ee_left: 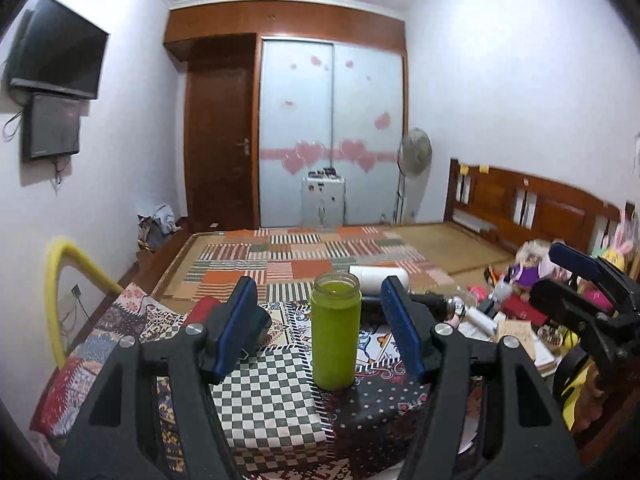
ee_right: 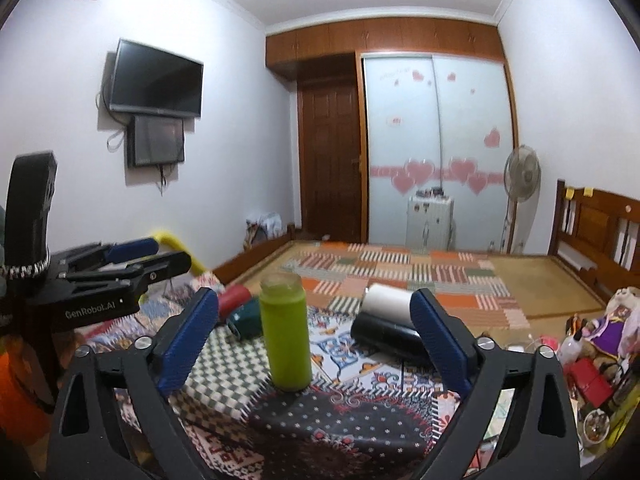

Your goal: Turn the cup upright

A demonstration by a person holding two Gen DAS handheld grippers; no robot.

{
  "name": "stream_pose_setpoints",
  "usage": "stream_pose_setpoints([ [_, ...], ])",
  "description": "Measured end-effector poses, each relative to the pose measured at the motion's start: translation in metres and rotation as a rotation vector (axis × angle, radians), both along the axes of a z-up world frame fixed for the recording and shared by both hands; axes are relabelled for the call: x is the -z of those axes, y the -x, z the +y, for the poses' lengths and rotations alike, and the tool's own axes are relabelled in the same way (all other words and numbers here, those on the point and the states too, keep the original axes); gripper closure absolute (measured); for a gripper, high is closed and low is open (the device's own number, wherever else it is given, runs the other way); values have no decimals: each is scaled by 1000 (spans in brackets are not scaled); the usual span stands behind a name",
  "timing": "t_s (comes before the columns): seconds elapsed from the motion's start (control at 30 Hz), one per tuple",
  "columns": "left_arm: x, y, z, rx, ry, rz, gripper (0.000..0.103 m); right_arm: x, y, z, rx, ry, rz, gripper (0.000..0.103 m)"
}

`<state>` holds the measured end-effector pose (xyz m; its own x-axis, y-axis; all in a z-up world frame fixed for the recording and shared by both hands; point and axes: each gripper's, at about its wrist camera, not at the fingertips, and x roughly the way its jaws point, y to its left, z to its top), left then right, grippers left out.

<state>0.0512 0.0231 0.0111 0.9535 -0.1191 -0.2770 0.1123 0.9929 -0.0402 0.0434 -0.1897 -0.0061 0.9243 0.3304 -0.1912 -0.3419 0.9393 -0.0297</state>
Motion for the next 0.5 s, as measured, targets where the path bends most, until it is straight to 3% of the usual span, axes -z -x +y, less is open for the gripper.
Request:
stream_pose_setpoints([
  [0.2, -2, 26, -2, -57, 3, -66, 36, -8, 21, 5, 6, -18, -61, 1],
  [0.3, 0, 39, -4, -79, -9, -92, 28, -7, 28, 8, 21, -14, -76, 0],
  [0.37, 2, 47, -7, -89, -24, -113, 11, -5, 29, 8, 25, -16, -73, 0],
  [0.5, 6, 60, -13, -117, -47, -153, 5, -1, 27, 7, 30, -20, -56, 0],
])
